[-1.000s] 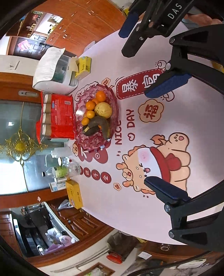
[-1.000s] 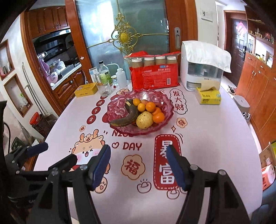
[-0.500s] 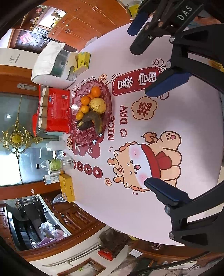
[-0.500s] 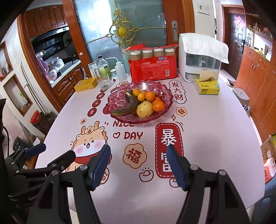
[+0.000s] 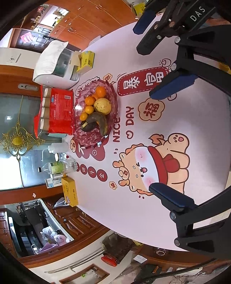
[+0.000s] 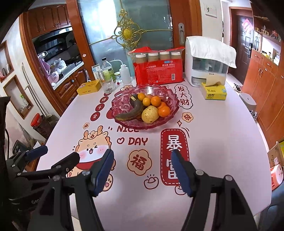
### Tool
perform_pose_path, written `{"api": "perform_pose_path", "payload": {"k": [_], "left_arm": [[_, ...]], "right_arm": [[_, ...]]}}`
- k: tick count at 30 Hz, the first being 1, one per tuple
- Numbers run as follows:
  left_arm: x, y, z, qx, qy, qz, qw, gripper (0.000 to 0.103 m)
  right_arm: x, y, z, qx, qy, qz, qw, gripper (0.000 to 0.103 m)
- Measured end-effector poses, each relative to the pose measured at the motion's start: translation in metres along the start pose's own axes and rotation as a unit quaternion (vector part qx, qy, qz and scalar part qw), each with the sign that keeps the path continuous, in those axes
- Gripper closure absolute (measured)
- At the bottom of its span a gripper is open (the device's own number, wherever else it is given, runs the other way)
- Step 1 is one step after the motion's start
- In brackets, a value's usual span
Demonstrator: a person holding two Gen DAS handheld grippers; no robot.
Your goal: Organize fruits
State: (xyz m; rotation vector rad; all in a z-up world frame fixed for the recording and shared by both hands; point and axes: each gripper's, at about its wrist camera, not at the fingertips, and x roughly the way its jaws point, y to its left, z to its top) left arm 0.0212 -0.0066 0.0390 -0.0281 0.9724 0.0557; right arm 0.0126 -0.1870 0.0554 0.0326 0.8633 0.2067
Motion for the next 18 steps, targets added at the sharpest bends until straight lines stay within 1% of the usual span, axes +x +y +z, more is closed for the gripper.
{"api": "perform_pose_path", "payload": {"k": [18], "left_arm": [[0.0017, -0.003, 0.0027, -0.002, 0.001, 0.002, 1.0, 0.009]], "right_arm": [[0.0029, -0.0004, 0.0047, 0.002, 0.0, -0.002, 1.0, 0.035]]}}
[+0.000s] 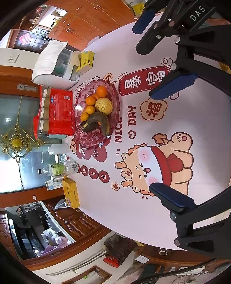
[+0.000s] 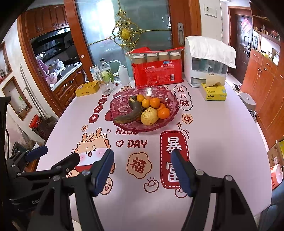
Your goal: Organize fruits
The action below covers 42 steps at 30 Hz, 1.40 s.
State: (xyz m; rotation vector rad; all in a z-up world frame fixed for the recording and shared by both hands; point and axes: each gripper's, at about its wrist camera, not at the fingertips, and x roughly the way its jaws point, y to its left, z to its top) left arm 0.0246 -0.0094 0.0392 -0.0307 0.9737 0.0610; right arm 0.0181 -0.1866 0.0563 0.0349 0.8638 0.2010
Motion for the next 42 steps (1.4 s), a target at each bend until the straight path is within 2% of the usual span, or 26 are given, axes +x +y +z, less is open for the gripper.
{"api": "perform_pose_path", "payload": {"k": [42], "left_arm": [[0.0056, -0.0028, 0.0073, 0.001, 0.007, 0.001, 1.0, 0.009]], "right_arm": [[0.003, -0.0035, 0.0049, 0.001, 0.003, 0.002, 1.0, 0.035]]}}
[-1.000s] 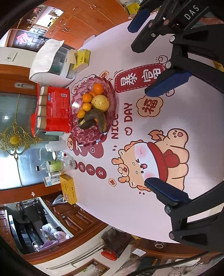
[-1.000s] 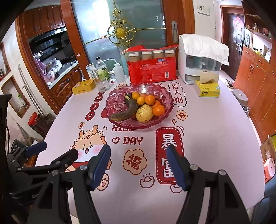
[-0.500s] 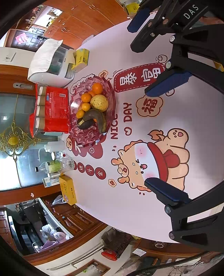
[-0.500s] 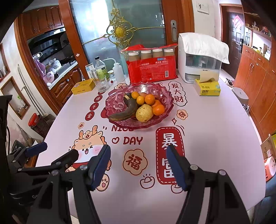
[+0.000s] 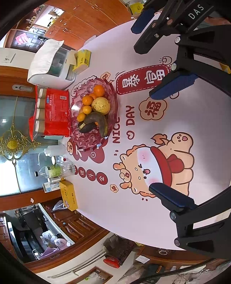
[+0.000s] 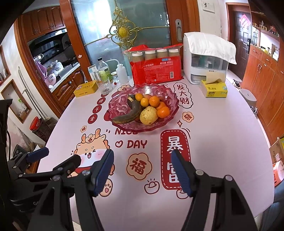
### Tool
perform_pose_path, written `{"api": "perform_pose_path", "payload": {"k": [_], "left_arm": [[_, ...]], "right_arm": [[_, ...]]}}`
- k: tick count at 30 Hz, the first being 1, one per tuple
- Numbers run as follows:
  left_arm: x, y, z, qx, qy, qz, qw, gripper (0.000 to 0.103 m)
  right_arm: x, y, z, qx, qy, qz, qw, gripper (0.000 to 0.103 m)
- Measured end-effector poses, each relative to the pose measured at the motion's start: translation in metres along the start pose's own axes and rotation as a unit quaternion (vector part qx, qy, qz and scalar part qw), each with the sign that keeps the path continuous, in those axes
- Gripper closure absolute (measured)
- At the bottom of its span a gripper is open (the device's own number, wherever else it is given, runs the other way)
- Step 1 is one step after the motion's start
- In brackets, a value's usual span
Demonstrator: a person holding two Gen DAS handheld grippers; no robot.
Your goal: Organize fruits
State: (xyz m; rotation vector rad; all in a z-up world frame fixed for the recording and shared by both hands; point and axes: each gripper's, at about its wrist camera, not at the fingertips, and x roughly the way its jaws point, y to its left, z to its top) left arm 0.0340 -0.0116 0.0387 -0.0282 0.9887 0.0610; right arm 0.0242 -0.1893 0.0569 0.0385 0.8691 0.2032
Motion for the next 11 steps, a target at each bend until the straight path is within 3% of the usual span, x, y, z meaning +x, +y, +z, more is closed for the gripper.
{"api": "perform_pose_path", "payload": {"k": [11], "left_arm": [[0.0004, -0.0008, 0.0004, 0.001, 0.001, 0.0, 1.0, 0.009]], "right_arm": [[0.0002, -0.0013, 0.0013, 0.001, 0.001, 0.0, 1.0, 0.035]]}}
